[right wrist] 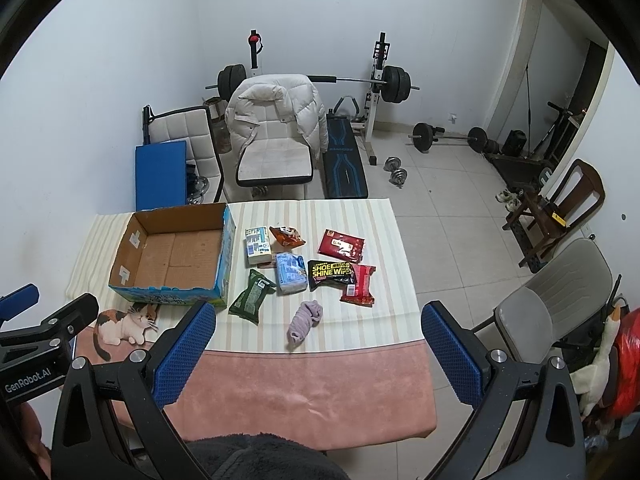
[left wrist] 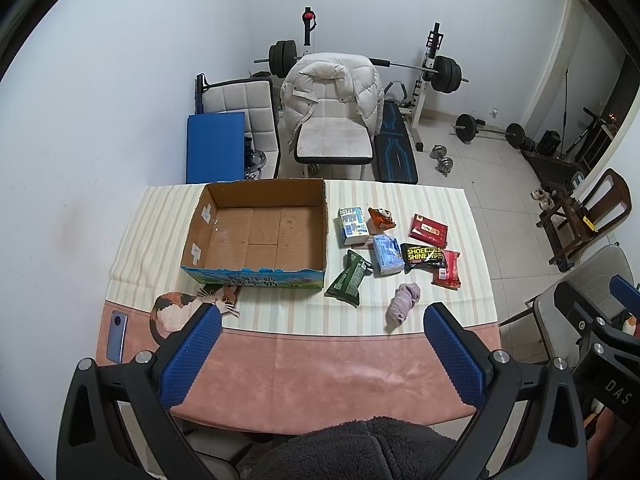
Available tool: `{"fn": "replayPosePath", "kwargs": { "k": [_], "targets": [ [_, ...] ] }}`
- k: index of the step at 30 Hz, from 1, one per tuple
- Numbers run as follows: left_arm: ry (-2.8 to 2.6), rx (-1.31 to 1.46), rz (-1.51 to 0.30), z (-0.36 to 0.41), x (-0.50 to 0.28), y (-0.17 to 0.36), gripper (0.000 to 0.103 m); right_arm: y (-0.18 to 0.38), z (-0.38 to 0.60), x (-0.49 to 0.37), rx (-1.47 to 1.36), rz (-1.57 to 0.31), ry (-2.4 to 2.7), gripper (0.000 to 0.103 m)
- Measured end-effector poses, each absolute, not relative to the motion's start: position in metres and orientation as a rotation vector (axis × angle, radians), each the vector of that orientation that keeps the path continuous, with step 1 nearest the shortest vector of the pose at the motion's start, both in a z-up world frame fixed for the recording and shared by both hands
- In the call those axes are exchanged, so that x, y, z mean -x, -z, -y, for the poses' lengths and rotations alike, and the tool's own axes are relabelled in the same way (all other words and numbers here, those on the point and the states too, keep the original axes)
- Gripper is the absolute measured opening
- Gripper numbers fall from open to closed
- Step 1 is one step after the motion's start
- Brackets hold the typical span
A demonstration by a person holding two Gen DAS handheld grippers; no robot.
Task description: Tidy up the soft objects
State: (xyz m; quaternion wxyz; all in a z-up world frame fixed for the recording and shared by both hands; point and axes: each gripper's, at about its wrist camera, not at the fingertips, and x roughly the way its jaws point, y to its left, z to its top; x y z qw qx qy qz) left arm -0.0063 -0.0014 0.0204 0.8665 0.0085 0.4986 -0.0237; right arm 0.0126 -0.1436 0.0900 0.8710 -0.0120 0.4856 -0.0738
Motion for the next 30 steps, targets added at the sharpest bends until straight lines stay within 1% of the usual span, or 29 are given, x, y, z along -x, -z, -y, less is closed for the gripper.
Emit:
{"fn": "replayPosePath", "kwargs": {
  "k": [30],
  "targets": [
    [0.063,-0.008,-1.052,0.013,0.002,-0.026,0.103,-0.097,0.14,-0.013,0.02,-1.014,0.15,0.103]
  ]
}}
